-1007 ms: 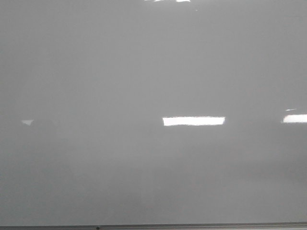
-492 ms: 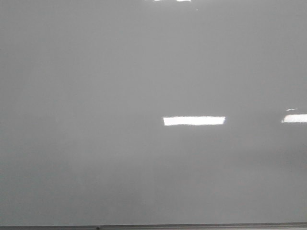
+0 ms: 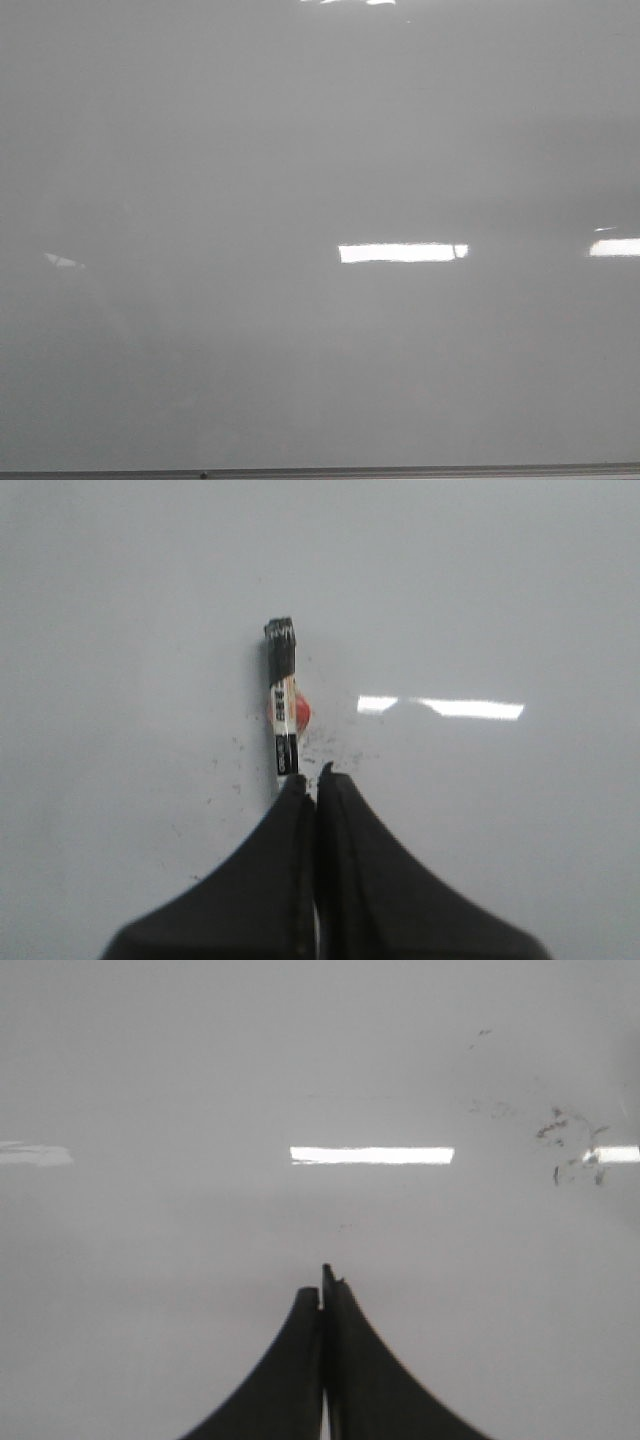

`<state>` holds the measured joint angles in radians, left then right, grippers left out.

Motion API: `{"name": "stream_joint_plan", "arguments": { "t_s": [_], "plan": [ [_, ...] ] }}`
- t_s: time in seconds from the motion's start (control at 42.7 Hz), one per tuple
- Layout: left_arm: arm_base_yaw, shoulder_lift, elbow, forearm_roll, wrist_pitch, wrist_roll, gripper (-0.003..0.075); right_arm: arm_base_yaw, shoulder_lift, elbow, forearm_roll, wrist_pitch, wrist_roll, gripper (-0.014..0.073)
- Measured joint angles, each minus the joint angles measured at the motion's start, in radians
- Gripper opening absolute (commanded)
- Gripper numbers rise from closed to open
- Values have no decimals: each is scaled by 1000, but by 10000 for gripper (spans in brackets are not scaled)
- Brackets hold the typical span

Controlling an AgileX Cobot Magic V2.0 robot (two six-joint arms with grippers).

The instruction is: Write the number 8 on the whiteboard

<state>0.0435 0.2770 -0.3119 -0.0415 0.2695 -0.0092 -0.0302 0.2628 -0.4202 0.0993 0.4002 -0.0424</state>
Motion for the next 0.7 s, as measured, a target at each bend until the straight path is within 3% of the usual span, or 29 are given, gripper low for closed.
{"name": "stream_joint_plan", "arguments": {
  "t_s": [0.094,0.164,0.328,0.398,0.492,0.703],
  "plan": [
    [0,49,-6,0,0,0,17,0,58,-9,0,0,0,-36],
    [0,63,-8,2,0,0,144,0,79,-9,0,0,0,76],
    [0,65,-8,4,0,0,567,0,84,-9,0,0,0,449],
    [0,65,-8,4,-2,0,652,0,84,-9,0,0,0,564],
    [0,65,-8,4,-2,0,671,0,84,-11,0,0,0,609],
    [0,123,-18,-8,-3,0,671,0,84,-11,0,-2,0,608]
  ]
}}
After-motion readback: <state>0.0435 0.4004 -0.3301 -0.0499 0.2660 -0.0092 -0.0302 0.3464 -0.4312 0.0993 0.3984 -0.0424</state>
